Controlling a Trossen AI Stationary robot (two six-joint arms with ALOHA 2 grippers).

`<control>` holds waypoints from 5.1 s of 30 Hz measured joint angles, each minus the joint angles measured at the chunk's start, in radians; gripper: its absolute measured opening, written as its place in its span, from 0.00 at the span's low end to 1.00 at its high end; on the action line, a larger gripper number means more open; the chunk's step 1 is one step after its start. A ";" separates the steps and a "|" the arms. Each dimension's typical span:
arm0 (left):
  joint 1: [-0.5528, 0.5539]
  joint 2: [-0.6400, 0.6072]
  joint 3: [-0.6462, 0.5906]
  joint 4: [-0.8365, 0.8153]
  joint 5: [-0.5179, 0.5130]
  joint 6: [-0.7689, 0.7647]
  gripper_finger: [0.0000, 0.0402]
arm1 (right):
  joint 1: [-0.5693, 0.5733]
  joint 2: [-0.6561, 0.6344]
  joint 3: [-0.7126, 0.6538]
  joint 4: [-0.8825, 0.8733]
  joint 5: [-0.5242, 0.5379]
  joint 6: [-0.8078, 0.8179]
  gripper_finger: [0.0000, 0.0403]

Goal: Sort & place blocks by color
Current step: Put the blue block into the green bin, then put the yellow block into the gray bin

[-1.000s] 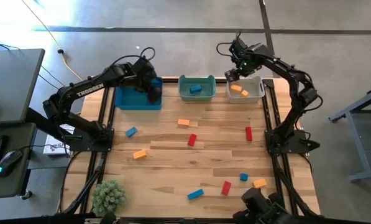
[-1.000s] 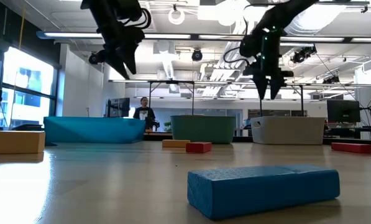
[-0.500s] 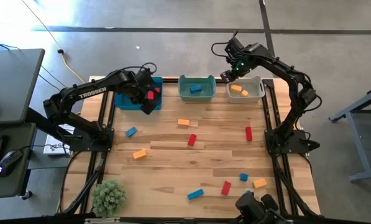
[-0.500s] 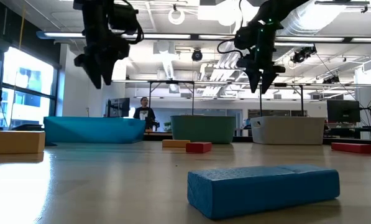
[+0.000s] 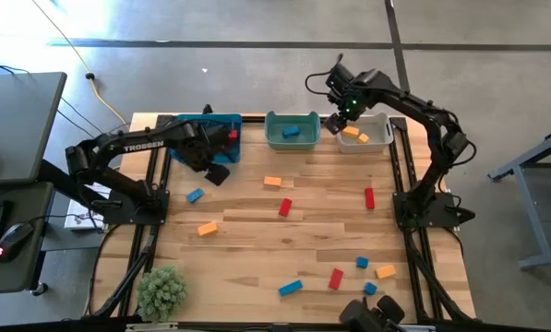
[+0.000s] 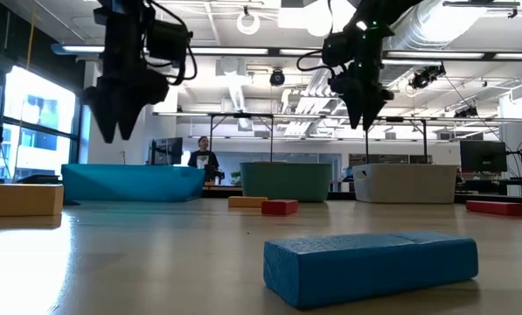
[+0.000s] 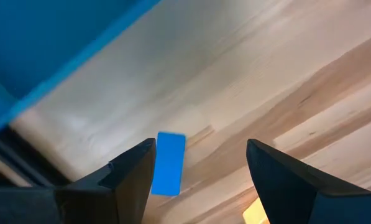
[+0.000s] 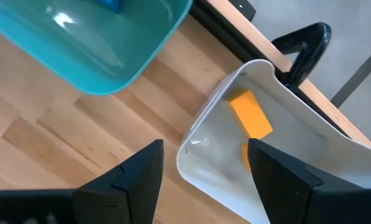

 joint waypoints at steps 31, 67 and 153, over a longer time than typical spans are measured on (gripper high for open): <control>-0.027 0.000 -0.346 0.092 0.082 -0.034 0.59 | 0.048 0.000 0.000 0.002 0.000 0.002 0.55; -0.026 0.157 -0.336 0.188 0.107 0.047 0.26 | 0.048 0.000 0.000 0.017 0.000 0.002 0.55; 0.207 0.442 0.085 1.300 0.231 0.378 0.56 | 0.326 -0.001 -0.001 0.136 -0.027 0.335 0.55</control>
